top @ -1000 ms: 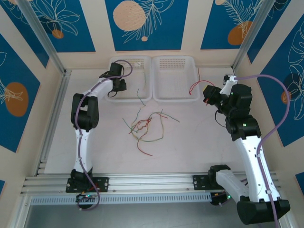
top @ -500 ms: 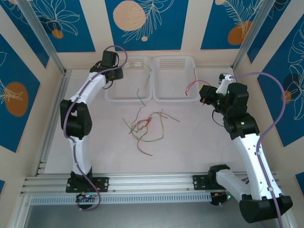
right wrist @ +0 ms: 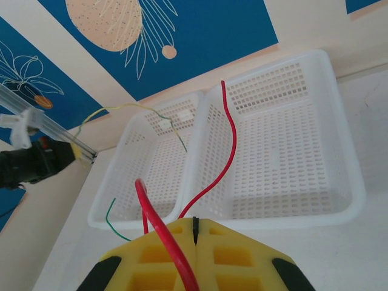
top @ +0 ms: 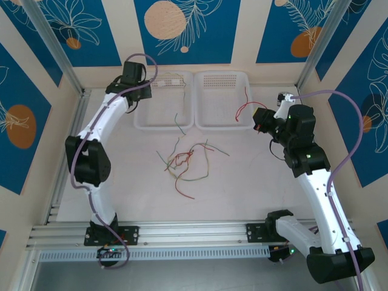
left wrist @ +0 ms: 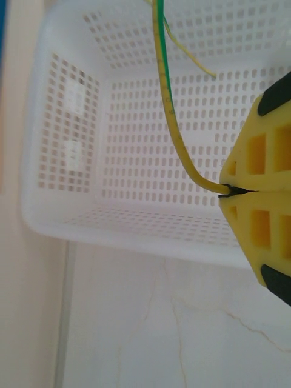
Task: Untangle the cables
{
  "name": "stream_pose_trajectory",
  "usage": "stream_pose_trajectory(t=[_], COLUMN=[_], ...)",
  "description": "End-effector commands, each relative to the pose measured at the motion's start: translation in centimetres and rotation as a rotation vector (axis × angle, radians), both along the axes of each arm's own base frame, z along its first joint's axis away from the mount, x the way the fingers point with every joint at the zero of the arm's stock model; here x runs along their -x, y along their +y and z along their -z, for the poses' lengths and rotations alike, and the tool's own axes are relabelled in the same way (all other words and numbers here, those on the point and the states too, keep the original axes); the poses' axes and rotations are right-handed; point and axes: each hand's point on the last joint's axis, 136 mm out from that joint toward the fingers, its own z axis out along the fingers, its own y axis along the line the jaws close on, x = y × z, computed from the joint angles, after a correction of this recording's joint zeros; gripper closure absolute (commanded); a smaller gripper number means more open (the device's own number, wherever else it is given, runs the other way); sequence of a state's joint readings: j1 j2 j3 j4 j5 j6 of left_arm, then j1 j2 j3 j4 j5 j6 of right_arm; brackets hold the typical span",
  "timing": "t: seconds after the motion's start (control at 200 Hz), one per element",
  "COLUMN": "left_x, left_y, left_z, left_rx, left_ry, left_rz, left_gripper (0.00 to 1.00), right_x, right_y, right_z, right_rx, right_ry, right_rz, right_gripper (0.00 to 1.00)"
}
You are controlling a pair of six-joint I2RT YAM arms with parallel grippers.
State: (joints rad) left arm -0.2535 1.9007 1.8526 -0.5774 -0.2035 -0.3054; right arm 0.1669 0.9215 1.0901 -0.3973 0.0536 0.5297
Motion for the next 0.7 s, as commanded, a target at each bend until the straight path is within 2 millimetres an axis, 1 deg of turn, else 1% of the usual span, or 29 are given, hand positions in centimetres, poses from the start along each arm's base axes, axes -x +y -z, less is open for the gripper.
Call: stream_pose_trajectory(t=[0.0,0.075,0.155,0.27,0.35,0.405,0.45,0.52,0.695], left_x=[2.3,3.3,4.4,6.2,7.2,7.9,8.4,9.1,10.7], left_y=[0.4,0.4,0.3,1.3,1.4,1.6,2.0,2.5,3.8], left_z=[-6.0,-7.9,-9.3,-11.5,-12.6,-13.0,-12.9,-12.2,-8.9], left_rx=[0.015,0.03,0.033,0.015,0.009,-0.008,-0.023,-0.054,-0.161], left_ry=[-0.111,-0.144,-0.153,-0.181,-0.194,-0.186,-0.174,-0.125,0.049], left_rz=[-0.004,0.015,0.038,0.022,0.037,0.039,0.03,0.027,0.018], left_gripper=[1.0,1.0,1.0,1.0,1.0,1.0,1.0,1.0,1.0], right_x=[-0.1,-0.1,-0.1,0.0,0.0,-0.1,-0.1,-0.1,-0.1], right_y=[0.0,0.1,0.2,0.2,0.2,0.2,0.2,0.3,0.3], right_z=[-1.7,-1.7,-1.6,-1.7,-1.6,-1.5,-1.5,-1.3,-1.0], right_rx=[0.014,0.013,0.016,0.023,0.026,0.025,0.023,0.023,0.026], right_ry=[-0.049,-0.052,-0.051,-0.057,-0.057,-0.058,-0.056,-0.055,-0.051], right_rz=[0.007,0.002,0.003,0.004,0.007,0.008,0.008,0.007,0.005], right_gripper=[1.0,1.0,1.0,1.0,1.0,1.0,1.0,1.0,1.0])
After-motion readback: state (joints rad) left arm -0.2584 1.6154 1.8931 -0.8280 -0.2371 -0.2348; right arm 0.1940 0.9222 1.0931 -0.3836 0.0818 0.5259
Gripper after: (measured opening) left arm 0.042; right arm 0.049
